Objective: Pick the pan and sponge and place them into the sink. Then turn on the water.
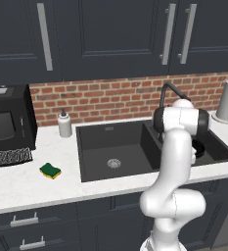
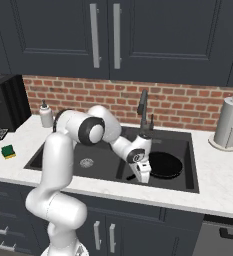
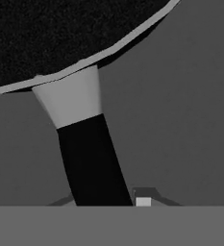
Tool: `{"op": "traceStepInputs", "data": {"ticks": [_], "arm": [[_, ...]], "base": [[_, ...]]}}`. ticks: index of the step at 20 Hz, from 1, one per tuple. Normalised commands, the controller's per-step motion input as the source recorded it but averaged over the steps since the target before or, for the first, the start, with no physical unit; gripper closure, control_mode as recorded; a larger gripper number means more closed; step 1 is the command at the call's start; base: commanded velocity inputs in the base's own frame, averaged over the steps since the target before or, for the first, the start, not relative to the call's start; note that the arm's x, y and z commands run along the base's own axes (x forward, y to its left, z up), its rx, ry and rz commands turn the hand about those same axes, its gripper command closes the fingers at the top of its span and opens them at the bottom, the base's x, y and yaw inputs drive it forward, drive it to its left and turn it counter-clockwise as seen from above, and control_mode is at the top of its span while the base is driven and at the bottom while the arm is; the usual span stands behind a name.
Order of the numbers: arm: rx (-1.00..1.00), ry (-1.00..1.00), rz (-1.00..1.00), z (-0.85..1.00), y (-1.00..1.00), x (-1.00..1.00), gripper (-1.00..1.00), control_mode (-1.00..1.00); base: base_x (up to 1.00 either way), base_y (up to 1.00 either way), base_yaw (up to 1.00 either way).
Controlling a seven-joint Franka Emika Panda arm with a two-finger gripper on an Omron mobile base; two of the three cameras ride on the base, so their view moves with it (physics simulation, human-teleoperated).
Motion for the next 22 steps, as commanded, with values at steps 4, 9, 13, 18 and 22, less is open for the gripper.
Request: {"op": "traceStepInputs", "data": {"ticks": [4, 9, 13, 18, 22], "arm": [[0.00, -0.09, 0.00, 0.36, 0.00, 0.00, -1.00, -1.00], [0.01, -0.08, 0.00, 0.48, 0.00, 0.00, -1.00, -1.00], [0.02, -0.02, 0.00, 0.28, 0.00, 0.00, -1.00, -1.00], [0.02, -0.08, 0.00, 0.44, 0.00, -0.12, -1.00, -1.00], [0.07, -0.30, 0.00, 0.98, -0.11, -0.55, -1.00, -1.00]], "base": [[0.00, 0.00, 0.00], [0.00, 0.00, 0.00], [0.00, 0.00, 0.00], [0.00, 0.00, 0.00], [0.00, 0.00, 0.00]]}}
